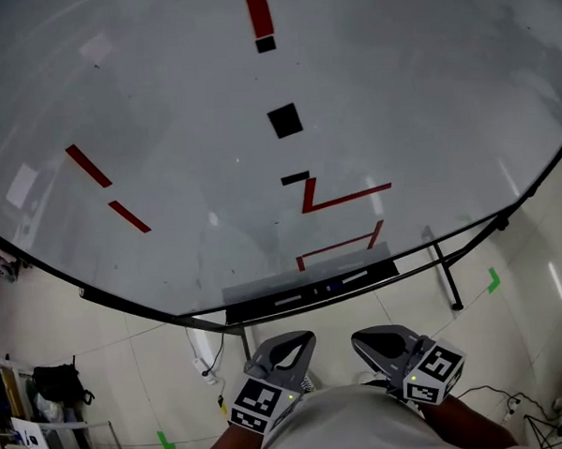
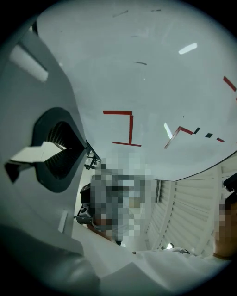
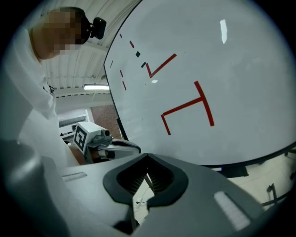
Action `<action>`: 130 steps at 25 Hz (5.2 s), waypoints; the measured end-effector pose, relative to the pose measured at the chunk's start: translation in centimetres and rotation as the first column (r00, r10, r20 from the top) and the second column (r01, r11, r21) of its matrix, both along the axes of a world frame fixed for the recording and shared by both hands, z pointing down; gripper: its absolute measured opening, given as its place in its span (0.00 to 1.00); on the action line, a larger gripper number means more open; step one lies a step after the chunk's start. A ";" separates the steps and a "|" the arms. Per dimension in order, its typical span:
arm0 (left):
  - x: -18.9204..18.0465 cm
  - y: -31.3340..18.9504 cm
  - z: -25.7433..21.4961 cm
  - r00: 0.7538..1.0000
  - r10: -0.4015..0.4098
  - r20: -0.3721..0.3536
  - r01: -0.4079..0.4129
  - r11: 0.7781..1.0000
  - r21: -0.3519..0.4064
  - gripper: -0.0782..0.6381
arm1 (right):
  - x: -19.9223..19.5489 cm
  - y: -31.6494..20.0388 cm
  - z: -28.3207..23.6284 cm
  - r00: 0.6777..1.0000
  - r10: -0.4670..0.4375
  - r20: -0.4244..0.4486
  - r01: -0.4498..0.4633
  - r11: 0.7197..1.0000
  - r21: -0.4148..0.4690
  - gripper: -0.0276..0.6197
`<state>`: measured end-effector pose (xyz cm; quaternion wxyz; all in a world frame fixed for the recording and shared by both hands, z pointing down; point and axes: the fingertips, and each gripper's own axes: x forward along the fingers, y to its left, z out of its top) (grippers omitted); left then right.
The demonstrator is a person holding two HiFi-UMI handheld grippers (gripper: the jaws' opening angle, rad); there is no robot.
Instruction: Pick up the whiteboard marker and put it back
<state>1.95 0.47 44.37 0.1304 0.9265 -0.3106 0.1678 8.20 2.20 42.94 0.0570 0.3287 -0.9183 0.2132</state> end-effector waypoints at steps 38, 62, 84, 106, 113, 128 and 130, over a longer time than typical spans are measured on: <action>-2.4 -3.7 3.0 0.973 -0.008 0.229 -0.010 0.997 0.079 0.13 | 0.3 -8.3 6.2 0.733 -0.192 -0.653 0.338 0.935 0.104 0.09; -2.9 -4.1 3.7 0.983 -0.019 0.181 0.013 0.999 0.033 0.13 | 2.8 -12.4 15.9 0.177 -0.124 -0.976 0.517 0.856 -0.015 0.12; -3.0 -4.0 4.0 0.983 -0.021 0.182 0.018 1.000 0.020 0.13 | 2.3 -12.8 18.1 -0.065 -0.120 -0.991 0.641 0.756 -0.134 0.09; -3.2 -4.0 3.6 0.989 -0.038 0.144 0.036 0.999 0.011 0.13 | 1.3 -11.7 15.1 0.018 -0.108 -0.994 0.634 0.770 -0.072 0.09; -2.9 -3.9 3.4 0.988 -0.025 0.151 0.022 1.000 0.019 0.13 | 1.2 -11.1 12.4 0.175 -0.114 -0.978 0.567 0.823 0.005 0.09; -2.7 -5.0 1.9 0.993 -0.039 0.108 0.036 0.999 0.027 0.13 | 0.1 -9.4 4.1 0.863 -0.155 -0.480 0.209 0.976 0.059 0.09; -2.5 -5.1 1.7 0.995 -0.043 0.088 0.041 0.999 0.018 0.13 | 0.4 -9.3 3.6 0.917 -0.145 -0.373 0.161 0.987 0.014 0.09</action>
